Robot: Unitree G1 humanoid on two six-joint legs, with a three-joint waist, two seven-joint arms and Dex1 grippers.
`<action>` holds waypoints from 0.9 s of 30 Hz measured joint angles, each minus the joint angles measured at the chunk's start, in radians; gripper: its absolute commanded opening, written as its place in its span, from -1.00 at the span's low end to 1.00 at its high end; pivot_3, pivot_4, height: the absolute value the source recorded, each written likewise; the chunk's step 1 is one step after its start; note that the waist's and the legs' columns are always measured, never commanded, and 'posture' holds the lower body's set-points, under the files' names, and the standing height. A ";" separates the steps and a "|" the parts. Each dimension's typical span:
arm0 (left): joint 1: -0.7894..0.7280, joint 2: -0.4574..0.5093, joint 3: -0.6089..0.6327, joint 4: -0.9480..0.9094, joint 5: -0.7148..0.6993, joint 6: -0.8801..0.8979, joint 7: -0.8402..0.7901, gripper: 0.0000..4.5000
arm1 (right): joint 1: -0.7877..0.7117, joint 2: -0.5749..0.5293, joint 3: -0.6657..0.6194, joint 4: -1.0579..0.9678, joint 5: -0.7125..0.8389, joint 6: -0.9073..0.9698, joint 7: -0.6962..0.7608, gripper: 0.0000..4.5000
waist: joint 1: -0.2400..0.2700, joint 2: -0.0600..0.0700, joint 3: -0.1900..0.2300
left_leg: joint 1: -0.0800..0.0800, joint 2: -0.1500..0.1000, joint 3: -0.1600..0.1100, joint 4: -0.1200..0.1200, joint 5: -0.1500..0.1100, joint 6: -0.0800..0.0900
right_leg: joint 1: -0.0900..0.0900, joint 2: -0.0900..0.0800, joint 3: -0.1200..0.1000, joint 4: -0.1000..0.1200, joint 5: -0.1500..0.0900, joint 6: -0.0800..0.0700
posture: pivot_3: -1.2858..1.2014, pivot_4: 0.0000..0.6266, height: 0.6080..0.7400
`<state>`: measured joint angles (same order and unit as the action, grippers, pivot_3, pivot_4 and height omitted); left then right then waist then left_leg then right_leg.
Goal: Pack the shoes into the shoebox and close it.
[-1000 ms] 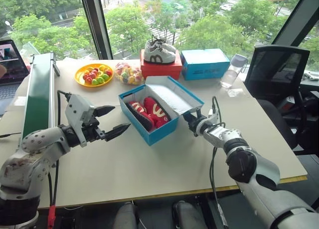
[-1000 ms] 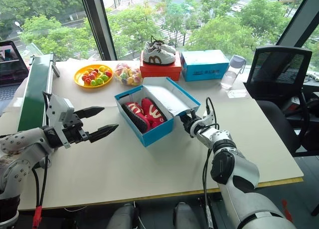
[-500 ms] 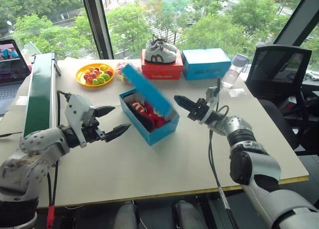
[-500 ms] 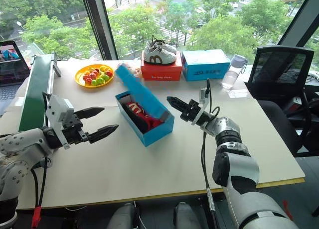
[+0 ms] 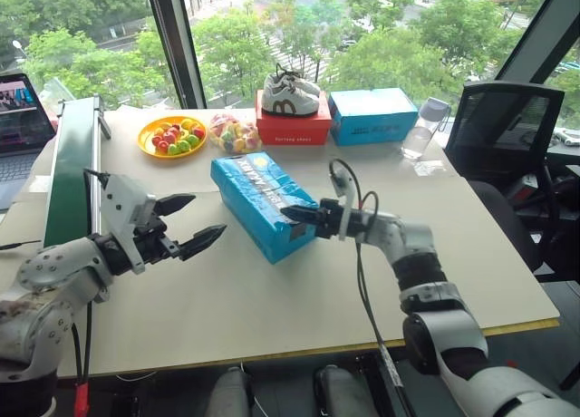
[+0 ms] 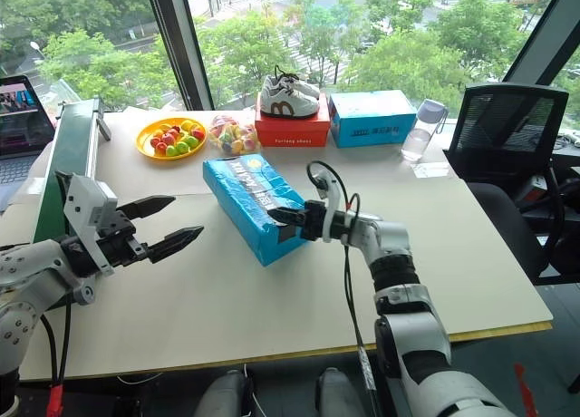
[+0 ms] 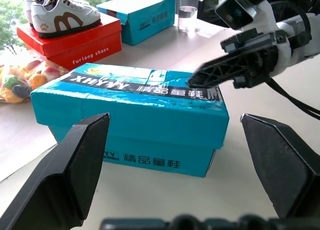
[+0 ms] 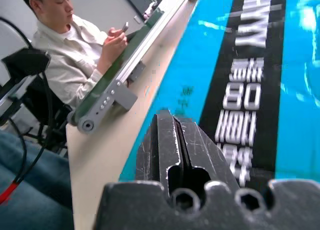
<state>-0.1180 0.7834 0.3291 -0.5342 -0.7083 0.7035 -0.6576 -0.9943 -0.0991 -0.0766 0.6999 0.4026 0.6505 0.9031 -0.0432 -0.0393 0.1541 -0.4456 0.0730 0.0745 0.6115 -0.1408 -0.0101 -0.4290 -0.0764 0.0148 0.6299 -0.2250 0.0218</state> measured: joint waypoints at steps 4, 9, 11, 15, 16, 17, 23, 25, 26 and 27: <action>-0.002 -0.004 -0.004 0.000 0.000 -0.001 0.005 1.00 | -0.112 0.054 0.028 0.203 -0.084 -0.125 -0.095 -0.99 | 0.000 0.000 0.000 | 0.000 0.000 0.000 -0.001 0.000 0.000 | 0.000 0.000 0.000 0.000 -0.001 0.000 | 0.03 -0.52 1.00; -0.001 -0.019 -0.005 0.000 0.000 -0.002 0.018 1.00 | -0.160 0.105 0.068 0.404 -0.193 -0.275 -0.205 -0.99 | 0.000 -0.001 -0.001 | 0.002 0.000 0.000 0.000 0.000 0.000 | 0.003 0.000 0.000 -0.001 -0.001 0.000 | 0.03 -0.52 1.00; 0.006 -0.027 -0.006 -0.001 0.001 -0.003 0.023 1.00 | -0.164 0.117 0.080 0.451 -0.227 -0.330 -0.230 -0.99 | 0.001 -0.001 -0.001 | 0.005 0.000 0.000 0.000 0.000 0.000 | 0.006 -0.001 -0.001 -0.001 -0.002 -0.002 | 0.03 -0.52 1.00; 0.040 -0.066 -0.005 -0.003 0.004 -0.006 0.057 1.00 | -0.161 0.115 0.088 0.482 -0.262 -0.389 -0.251 -0.99 | 0.002 -0.001 -0.002 | 0.007 0.000 0.000 0.000 0.000 -0.001 | 0.007 -0.002 -0.002 -0.001 -0.004 -0.006 | 0.03 -0.52 1.00; 0.053 -0.083 -0.005 -0.003 0.009 -0.008 0.068 1.00 | -0.163 0.110 0.066 0.482 -0.258 -0.389 -0.252 -0.99 | 0.003 -0.001 -0.002 | 0.007 0.000 0.000 0.000 0.000 -0.001 | 0.007 -0.002 -0.002 -0.001 -0.003 -0.006 | 0.03 -0.52 1.00; 0.063 -0.098 -0.005 -0.002 0.016 -0.011 0.079 1.00 | -0.164 0.103 0.052 0.483 -0.247 -0.387 -0.252 -0.99 | 0.005 -0.001 -0.002 | 0.007 0.000 -0.001 0.000 0.000 -0.001 | 0.007 -0.002 -0.002 -0.001 -0.003 -0.007 | 0.03 -0.52 1.00; 0.087 -0.299 0.047 0.093 0.111 -0.128 0.267 1.00 | -0.141 -0.066 -0.267 0.308 0.054 -0.128 -0.265 -0.99 | 0.036 -0.001 -0.002 | -0.001 -0.001 0.000 0.001 0.000 0.000 | 0.004 -0.003 -0.004 -0.002 -0.001 -0.003 | 0.03 -0.52 1.00; 0.106 -0.353 0.073 0.134 0.152 -0.171 0.323 1.00 | -0.092 -0.138 -0.355 0.182 0.133 -0.073 -0.280 -0.99 | 0.044 -0.001 -0.002 | -0.003 -0.001 0.000 0.001 0.000 0.000 | 0.005 -0.003 -0.004 -0.003 -0.001 0.001 | 0.03 -0.52 1.00; 0.120 -0.371 0.079 0.151 0.167 -0.188 0.343 1.00 | -0.043 -0.187 -0.390 0.094 0.165 -0.043 -0.294 -0.99 | 0.047 -0.002 -0.002 | -0.003 -0.001 0.000 0.001 0.001 0.002 | 0.005 -0.003 -0.004 -0.005 -0.001 0.002 | 0.03 -0.52 1.00; 0.129 -0.401 0.089 0.162 0.180 -0.214 0.369 1.00 | 0.019 -0.228 -0.414 0.015 0.179 -0.021 -0.309 -0.99 | 0.049 -0.002 -0.003 | -0.003 0.000 0.000 0.000 0.001 0.002 | 0.005 -0.004 -0.004 -0.005 -0.003 0.003 | 0.03 -0.52 1.00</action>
<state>0.0110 0.3823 0.4177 -0.3718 -0.5280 0.4896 -0.2891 -0.9755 -0.3270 -0.4903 0.7150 0.5818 0.6299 0.5943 0.0063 -0.0418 0.1511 -0.4488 0.0725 0.0741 0.6119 -0.1395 -0.0076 -0.4241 -0.0799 0.0108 0.6246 -0.2278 0.0245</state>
